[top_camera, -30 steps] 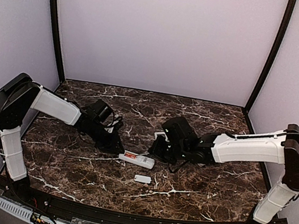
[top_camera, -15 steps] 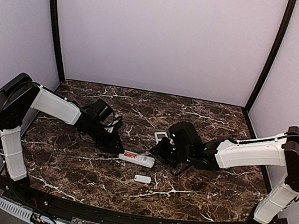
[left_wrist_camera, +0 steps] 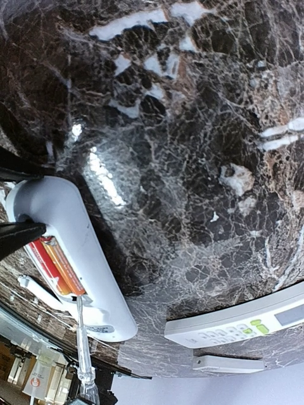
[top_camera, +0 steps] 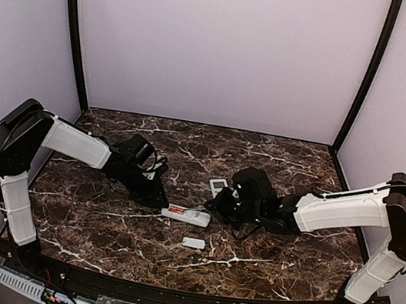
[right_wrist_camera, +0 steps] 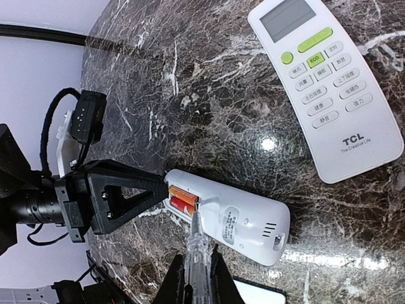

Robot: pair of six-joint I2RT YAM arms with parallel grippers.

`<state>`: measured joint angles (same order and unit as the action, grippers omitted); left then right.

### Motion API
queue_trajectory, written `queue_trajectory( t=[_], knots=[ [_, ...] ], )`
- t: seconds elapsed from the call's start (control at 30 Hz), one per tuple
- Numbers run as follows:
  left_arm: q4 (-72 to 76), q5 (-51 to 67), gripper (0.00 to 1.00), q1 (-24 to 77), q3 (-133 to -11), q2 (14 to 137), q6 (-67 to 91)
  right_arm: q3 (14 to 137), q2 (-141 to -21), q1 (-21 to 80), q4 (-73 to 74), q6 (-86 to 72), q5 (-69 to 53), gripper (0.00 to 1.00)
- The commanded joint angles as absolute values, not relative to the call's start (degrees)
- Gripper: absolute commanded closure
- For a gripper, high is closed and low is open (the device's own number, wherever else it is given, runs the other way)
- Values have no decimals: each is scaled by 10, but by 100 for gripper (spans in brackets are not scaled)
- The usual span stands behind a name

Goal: Unload the batteries from the remote control
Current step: Remove the battery from the remote control without the battery cover.

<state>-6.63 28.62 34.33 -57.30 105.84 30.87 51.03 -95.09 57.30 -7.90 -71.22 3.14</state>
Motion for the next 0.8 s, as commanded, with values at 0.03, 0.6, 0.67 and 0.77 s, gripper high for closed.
queue_trajectory(
  t=[0.03,0.6,0.67,0.77],
  knots=[
    [-118,241,79,370,-575,1086,287,505,-928,573,-171,-723,3,100],
    [-153,187,79,395,-592,1097,265,493,-914,572,-185,-722,10,100],
    [-156,183,79,398,-593,1098,264,492,-912,572,-185,-721,12,100],
    [-156,183,79,399,-594,1099,264,491,-908,573,-175,-721,20,100]
  ],
)
